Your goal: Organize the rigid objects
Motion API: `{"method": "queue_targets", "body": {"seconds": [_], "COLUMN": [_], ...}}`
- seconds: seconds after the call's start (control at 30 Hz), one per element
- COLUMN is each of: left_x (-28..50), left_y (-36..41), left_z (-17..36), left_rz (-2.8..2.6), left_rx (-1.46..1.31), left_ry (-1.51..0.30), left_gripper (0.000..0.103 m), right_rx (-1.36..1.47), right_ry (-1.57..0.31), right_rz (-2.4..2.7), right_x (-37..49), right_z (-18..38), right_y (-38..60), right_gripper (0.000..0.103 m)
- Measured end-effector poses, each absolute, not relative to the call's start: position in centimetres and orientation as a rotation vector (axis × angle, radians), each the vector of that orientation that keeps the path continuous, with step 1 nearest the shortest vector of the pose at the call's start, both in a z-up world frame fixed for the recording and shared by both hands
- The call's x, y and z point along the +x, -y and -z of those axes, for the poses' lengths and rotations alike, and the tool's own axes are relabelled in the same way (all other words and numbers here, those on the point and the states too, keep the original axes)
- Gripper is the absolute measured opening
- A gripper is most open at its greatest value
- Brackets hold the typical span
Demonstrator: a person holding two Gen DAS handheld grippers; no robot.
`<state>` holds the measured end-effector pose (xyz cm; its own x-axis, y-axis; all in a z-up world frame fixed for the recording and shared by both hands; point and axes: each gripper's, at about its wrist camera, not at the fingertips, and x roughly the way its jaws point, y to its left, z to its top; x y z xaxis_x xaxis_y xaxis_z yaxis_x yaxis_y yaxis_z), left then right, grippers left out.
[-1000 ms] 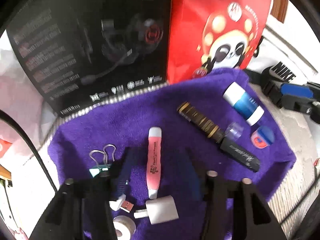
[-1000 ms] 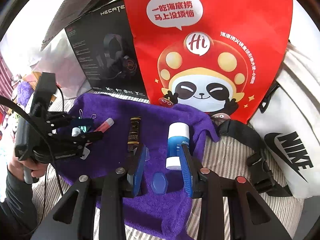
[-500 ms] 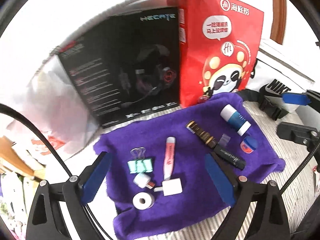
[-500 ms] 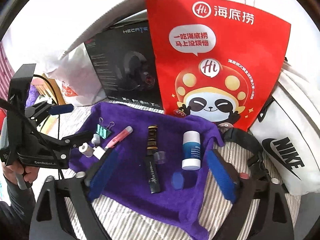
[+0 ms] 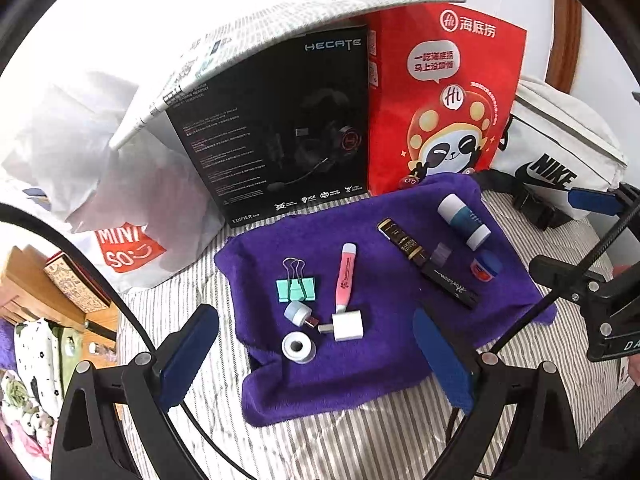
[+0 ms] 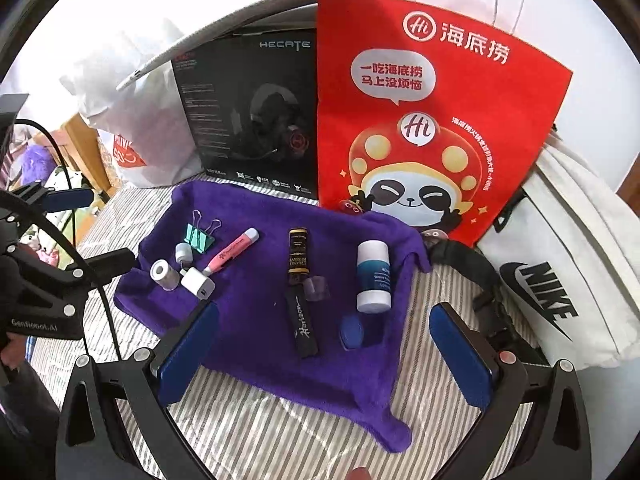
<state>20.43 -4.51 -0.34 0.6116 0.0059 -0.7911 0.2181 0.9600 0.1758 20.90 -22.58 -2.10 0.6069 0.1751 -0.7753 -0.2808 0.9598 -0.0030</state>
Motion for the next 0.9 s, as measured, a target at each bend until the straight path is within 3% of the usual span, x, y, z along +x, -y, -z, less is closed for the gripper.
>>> {"method": "queue_targets", "body": {"seconds": [0.53, 0.9], "left_x": [14.4, 6.6], "left_y": [3.9, 2.0], "left_z": [0.4, -0.8], "left_rz": [0.079, 0.072], "left_rx": [0.173, 0.077], "left_ry": [-0.927, -0.849], "left_gripper": [0.099, 0.099], "right_rx": [0.017, 0.015], "right_ry": [-0.929, -0.874], "right_rz": [-0.178, -0.115], "right_x": [15.1, 7.3], "right_z": [2.9, 1.6], "right_y": [21.5, 20.2], "right_gripper": [0.103, 0.103]}}
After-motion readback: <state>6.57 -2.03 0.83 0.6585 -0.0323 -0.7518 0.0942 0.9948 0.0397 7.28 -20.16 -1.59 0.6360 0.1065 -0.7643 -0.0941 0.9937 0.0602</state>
